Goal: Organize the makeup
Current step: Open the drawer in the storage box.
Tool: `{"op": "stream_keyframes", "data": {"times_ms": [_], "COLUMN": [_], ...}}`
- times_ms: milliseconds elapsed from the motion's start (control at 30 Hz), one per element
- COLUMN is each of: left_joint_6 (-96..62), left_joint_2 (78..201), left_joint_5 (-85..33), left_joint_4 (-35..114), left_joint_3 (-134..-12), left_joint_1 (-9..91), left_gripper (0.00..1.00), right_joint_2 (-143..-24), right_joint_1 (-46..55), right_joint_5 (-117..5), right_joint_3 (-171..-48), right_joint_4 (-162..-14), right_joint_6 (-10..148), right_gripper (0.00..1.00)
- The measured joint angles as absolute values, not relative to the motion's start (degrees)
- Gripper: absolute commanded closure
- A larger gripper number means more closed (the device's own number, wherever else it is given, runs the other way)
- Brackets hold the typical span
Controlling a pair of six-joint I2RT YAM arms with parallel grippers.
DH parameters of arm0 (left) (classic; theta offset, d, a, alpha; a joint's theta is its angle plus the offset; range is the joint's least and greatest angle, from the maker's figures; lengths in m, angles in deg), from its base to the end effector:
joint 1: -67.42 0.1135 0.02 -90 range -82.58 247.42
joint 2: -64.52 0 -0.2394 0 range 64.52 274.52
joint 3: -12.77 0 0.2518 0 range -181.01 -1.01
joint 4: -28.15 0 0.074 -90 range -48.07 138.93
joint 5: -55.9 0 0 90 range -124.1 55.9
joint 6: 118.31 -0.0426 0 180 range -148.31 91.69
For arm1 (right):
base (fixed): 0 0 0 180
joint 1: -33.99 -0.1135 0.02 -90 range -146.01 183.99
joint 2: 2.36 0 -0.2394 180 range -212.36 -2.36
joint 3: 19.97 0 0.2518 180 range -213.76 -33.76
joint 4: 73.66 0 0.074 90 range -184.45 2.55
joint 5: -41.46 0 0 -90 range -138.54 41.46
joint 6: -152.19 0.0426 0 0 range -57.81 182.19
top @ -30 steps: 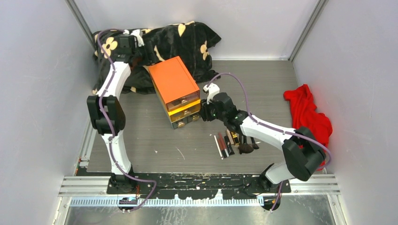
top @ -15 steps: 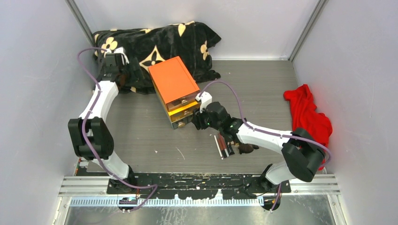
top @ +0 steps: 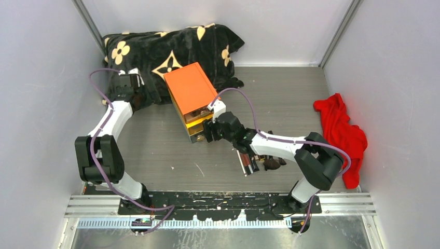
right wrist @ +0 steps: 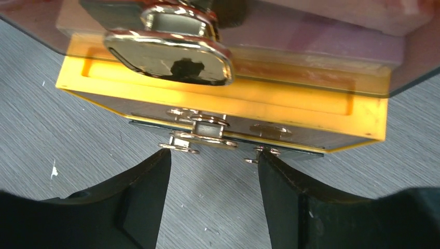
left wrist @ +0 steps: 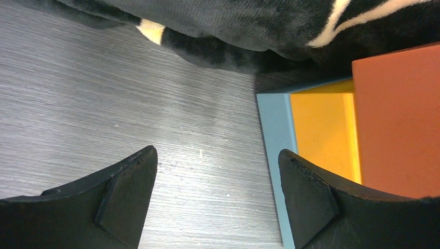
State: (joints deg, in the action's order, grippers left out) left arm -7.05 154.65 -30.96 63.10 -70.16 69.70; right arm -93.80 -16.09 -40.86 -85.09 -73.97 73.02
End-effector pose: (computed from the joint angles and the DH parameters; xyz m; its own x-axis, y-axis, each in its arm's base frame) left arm 0.3566 0.0119 0.2431 -0.6252 -0.3872 -0.6776 -0.2423 0.9216 -0.3031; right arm 0.2326 0.2691 0.1891 -0.4109 -0.2009 -0.8893 -0.6172 0.7792 0.1091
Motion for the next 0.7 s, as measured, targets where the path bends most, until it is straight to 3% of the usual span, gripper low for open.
{"op": "stream_keyframes", "data": {"times_ms": [200, 367, 400, 533, 700], "left_joint_6": [-5.7, -4.9, -4.8, -4.7, -4.6], "left_joint_2": [154.4, 152.2, 151.9, 150.7, 150.5], "left_joint_5": [-29.3, -28.3, -28.2, -27.1, -26.3], "left_joint_4": [60.0, 58.9, 58.7, 57.7, 57.5], "left_joint_3": [-67.3, -63.8, -63.5, -62.0, -61.3], "left_joint_1": [69.7, 69.7, 69.7, 69.7, 69.7], "left_gripper": [0.13, 0.13, 0.13, 0.13, 0.13], "right_joint_2": [-93.8, -94.7, -95.0, -96.0, -97.0], "right_joint_1": [-17.4, -18.6, -18.8, -19.5, -20.0], "right_joint_5": [-38.7, -35.4, -34.7, -31.8, -30.5], "right_joint_3": [-85.1, -86.1, -86.3, -86.6, -87.8], "right_joint_4": [-71.4, -70.8, -70.6, -70.2, -70.5], "right_joint_6": [73.1, 73.1, 73.1, 73.2, 73.2], "right_gripper": [0.31, 0.38, 0.41, 0.71, 0.88]}}
